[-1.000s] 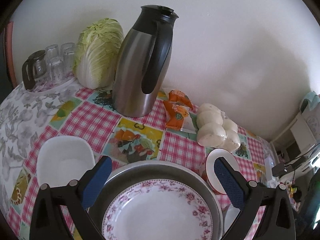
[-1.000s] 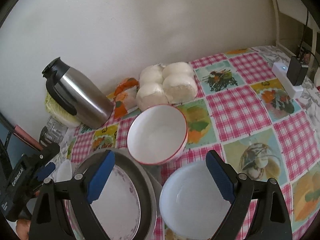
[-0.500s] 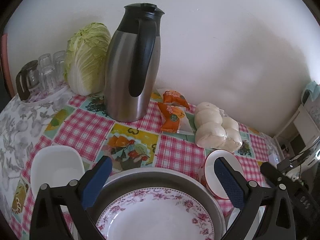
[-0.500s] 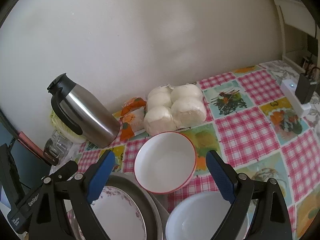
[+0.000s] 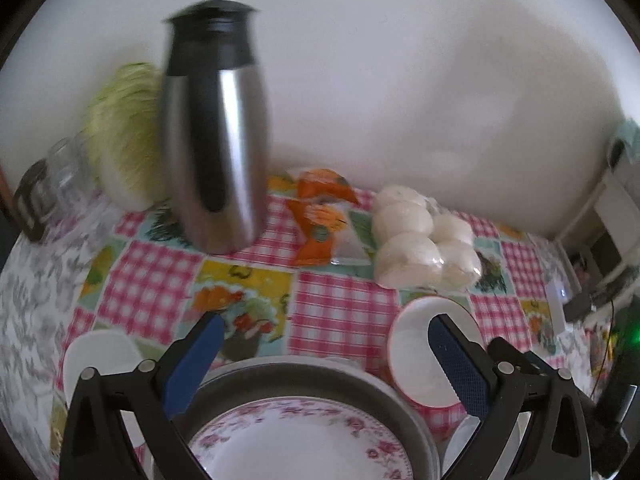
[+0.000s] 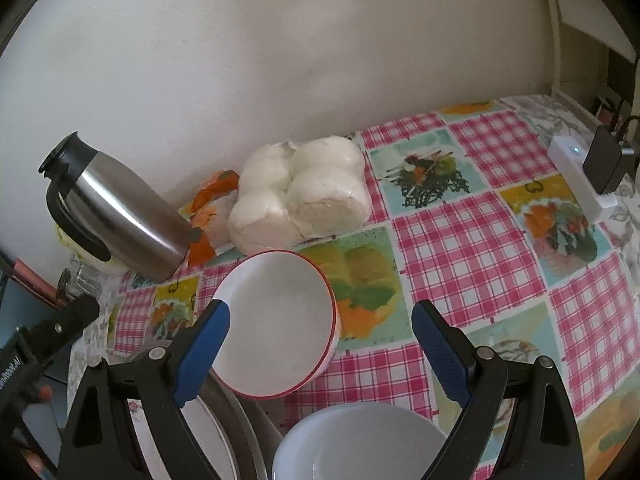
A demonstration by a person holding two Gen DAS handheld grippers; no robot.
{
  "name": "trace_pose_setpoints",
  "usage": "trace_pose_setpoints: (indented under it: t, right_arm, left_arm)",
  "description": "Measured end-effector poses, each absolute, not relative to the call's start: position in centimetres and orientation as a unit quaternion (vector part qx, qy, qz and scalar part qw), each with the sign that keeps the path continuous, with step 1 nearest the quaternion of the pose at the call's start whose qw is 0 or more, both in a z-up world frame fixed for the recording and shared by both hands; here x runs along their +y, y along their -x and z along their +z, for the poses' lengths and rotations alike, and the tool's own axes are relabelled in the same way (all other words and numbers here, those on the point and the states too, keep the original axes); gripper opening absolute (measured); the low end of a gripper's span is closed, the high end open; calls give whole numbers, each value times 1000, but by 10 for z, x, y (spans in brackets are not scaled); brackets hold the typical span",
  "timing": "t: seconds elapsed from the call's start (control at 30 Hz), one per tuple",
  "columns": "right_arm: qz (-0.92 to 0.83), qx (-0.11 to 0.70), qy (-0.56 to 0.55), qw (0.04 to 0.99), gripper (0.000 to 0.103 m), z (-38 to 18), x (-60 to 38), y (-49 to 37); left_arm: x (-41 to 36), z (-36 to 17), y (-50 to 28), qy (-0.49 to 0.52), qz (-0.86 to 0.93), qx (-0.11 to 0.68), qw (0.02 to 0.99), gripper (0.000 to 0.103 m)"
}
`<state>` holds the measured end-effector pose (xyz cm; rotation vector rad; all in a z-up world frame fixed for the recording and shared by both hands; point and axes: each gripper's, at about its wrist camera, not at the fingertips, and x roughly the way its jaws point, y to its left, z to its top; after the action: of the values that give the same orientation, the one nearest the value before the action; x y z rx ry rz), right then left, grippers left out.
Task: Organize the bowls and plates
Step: 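Raise both tools away from the basin toward the white bowls, then close both tools together on the rim of the red-rimmed white bowl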
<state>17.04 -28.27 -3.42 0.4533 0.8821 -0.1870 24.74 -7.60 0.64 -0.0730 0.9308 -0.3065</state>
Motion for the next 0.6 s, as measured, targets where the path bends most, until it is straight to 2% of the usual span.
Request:
trace_pose_setpoints:
  t: [0.23,0.4,0.5,0.57,0.6]
  right_arm:
    - [-95,444,-216,864,93,-44,-287,-177]
    - [-105,461,-219,854,93,-58,-291,-180]
    - [-122,472,-217,846,91,-66,-294,-182]
    - [-114,473,-228,843,82,-70,-295,-182]
    - [-107,471,-233,844,74,-71,-295,-183]
  left_arm:
    - [-121,-8,-260,-59,-160,493,853,103]
    - [-136,-26,-265,-89,-150,515,839,101]
    - [-141,-38,-270,-76,-152,534,828,87]
    - [-144,-48,-275,-74,-146,548,821,80]
    - [-145,-52,-276,-76,-145,552,817,77]
